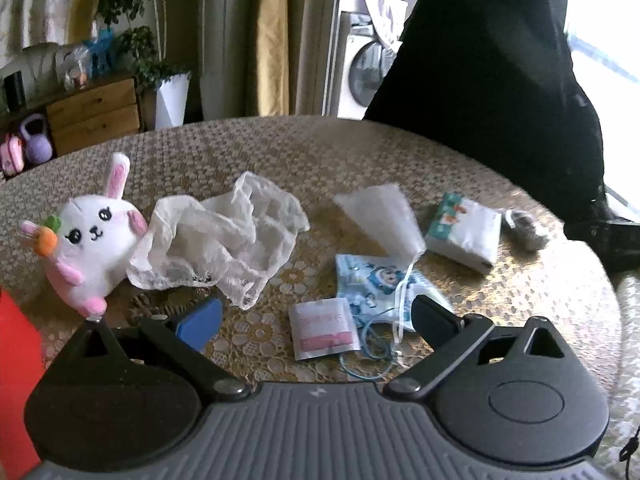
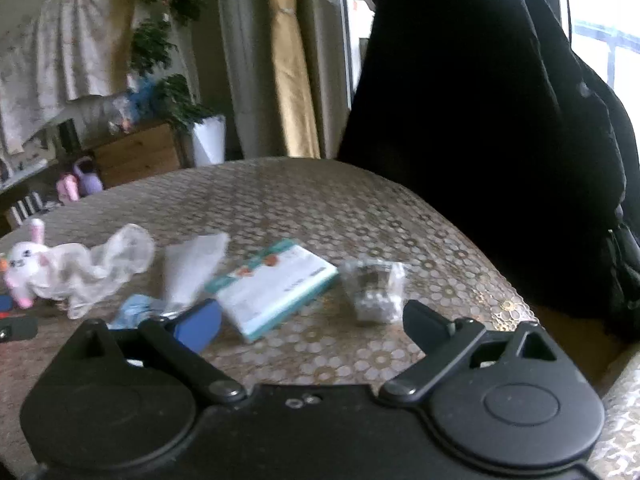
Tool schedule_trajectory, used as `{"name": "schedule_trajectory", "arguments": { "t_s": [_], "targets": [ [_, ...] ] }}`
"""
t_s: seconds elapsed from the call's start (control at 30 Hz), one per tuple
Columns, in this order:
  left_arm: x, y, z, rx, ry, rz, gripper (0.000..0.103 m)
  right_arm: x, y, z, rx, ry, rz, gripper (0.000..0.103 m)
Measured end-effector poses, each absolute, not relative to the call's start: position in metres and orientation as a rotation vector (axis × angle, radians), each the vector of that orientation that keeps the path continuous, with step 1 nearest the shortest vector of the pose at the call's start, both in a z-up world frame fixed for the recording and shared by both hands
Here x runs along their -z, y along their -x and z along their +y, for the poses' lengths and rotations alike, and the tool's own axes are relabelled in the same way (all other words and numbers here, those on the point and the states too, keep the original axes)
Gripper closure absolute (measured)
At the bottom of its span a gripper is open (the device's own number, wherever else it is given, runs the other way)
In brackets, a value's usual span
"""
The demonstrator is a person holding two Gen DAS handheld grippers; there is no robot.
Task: Organize soft objects
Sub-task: 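Grasp the white packet with pink print with the left tool while the right tool grasps the cotton swab bag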
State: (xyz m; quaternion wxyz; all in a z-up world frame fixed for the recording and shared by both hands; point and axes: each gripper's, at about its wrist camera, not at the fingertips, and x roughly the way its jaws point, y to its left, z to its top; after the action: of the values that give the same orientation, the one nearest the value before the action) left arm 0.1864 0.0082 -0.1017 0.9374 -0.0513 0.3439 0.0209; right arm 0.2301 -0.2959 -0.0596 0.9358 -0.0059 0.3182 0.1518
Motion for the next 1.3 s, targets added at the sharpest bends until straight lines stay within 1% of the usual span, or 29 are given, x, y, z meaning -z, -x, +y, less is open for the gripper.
{"name": "schedule_trajectory", "arguments": {
  "t_s": [0.07, 0.23, 0.37, 0.6, 0.67, 0.73, 0.87, 0.93, 0.97, 1.03, 1.07, 1.1, 1.13, 1.2, 1.3],
  "targets": [
    [0.109, -0.193, 0.008, -0.060, 0.097, 0.716, 0.001, 0.065, -0.241, -0.296, -0.305, 0.019, 0.667, 0.009],
    [0.127, -0.209, 0.012, -0.090, 0.090, 0.754, 0.001, 0.078, -0.265, -0.295, -0.281, 0.046, 0.706, 0.017],
    [0.138, -0.216, 0.015, -0.087, 0.099, 0.778, 0.002, 0.086, -0.280, -0.298, -0.253, 0.044, 0.730, 0.019],
    [0.148, -0.224, 0.018, -0.076, 0.128, 0.805, 0.003, 0.102, -0.302, -0.300, -0.217, 0.029, 0.773, 0.025],
    [0.150, -0.225, 0.017, -0.065, 0.128, 0.813, 0.006, 0.105, -0.308, -0.300, -0.210, 0.023, 0.781, 0.025],
    [0.153, -0.227, 0.016, -0.065, 0.116, 0.829, 0.014, 0.107, -0.311, -0.299, -0.205, 0.020, 0.788, 0.027],
    [0.154, -0.227, 0.013, -0.064, 0.079, 0.821, 0.020, 0.113, -0.315, -0.297, -0.189, 0.024, 0.801, 0.031],
    [0.154, -0.227, 0.013, -0.075, 0.062, 0.819, 0.029, 0.115, -0.317, -0.295, -0.184, 0.033, 0.804, 0.034],
    [0.153, -0.227, 0.014, -0.076, 0.062, 0.818, 0.030, 0.115, -0.318, -0.295, -0.183, 0.039, 0.806, 0.036],
    [0.152, -0.227, 0.016, -0.076, 0.066, 0.816, 0.038, 0.116, -0.319, -0.293, -0.178, 0.043, 0.807, 0.043],
    [0.152, -0.227, 0.017, -0.076, 0.066, 0.814, 0.042, 0.117, -0.320, -0.293, -0.176, 0.042, 0.809, 0.045],
    [0.151, -0.228, 0.018, -0.076, 0.064, 0.812, 0.048, 0.117, -0.320, -0.293, -0.173, 0.041, 0.810, 0.048],
    [0.151, -0.228, 0.019, -0.079, 0.062, 0.810, 0.052, 0.117, -0.320, -0.292, -0.170, 0.043, 0.810, 0.051],
    [0.151, -0.229, 0.021, -0.079, 0.063, 0.808, 0.056, 0.118, -0.320, -0.291, -0.163, 0.049, 0.809, 0.054],
    [0.150, -0.230, 0.024, -0.072, 0.070, 0.807, 0.058, 0.118, -0.319, -0.292, -0.156, 0.054, 0.806, 0.060]
  ]
}}
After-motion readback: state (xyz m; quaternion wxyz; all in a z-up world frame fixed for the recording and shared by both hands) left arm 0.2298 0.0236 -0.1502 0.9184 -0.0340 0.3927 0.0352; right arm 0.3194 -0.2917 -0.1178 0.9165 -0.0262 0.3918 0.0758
